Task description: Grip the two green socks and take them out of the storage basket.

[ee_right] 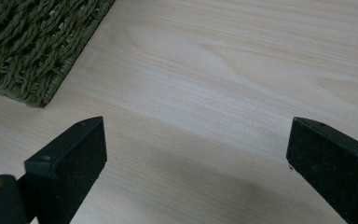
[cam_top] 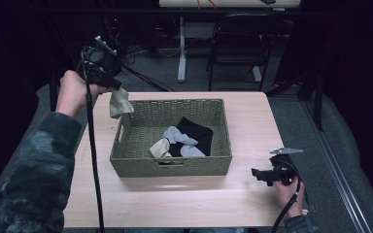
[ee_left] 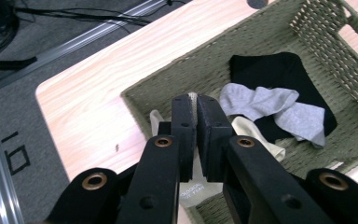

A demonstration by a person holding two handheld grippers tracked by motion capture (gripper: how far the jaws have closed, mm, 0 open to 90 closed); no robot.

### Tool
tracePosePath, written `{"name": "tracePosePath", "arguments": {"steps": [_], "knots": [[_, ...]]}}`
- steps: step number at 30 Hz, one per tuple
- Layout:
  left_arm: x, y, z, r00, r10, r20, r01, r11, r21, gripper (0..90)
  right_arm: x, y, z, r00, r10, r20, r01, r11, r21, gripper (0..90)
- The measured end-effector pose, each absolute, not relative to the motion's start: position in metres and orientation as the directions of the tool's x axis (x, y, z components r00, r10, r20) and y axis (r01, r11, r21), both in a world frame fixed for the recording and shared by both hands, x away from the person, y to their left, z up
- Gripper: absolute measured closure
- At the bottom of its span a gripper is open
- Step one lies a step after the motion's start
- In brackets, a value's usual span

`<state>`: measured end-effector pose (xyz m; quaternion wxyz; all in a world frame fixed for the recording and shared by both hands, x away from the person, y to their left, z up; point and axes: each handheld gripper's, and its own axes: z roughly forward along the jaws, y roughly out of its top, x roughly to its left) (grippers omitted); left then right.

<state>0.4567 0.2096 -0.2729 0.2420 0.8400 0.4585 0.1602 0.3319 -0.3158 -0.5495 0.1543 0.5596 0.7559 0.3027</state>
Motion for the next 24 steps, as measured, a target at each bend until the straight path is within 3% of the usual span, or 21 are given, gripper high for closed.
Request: {"name": "tracePosePath", "arguments": {"steps": [11, 24], "knots": [[0.447, 0.257, -0.271, 0.445, 0.895, 0.041, 0.726, -0.387, 0.568, 86.3, 0.331, -0.317, -0.55, -0.326, 0.939, 0.108, 0.755, 0.19, 0.627, 4.4], [0.444, 0.289, -0.301, 0.39, 0.921, 0.016, 0.768, -0.335, 0.545, 86.3, 0.329, -0.318, -0.55, -0.318, 0.942, 0.108, 0.758, 0.185, 0.626, 4.3]]}}
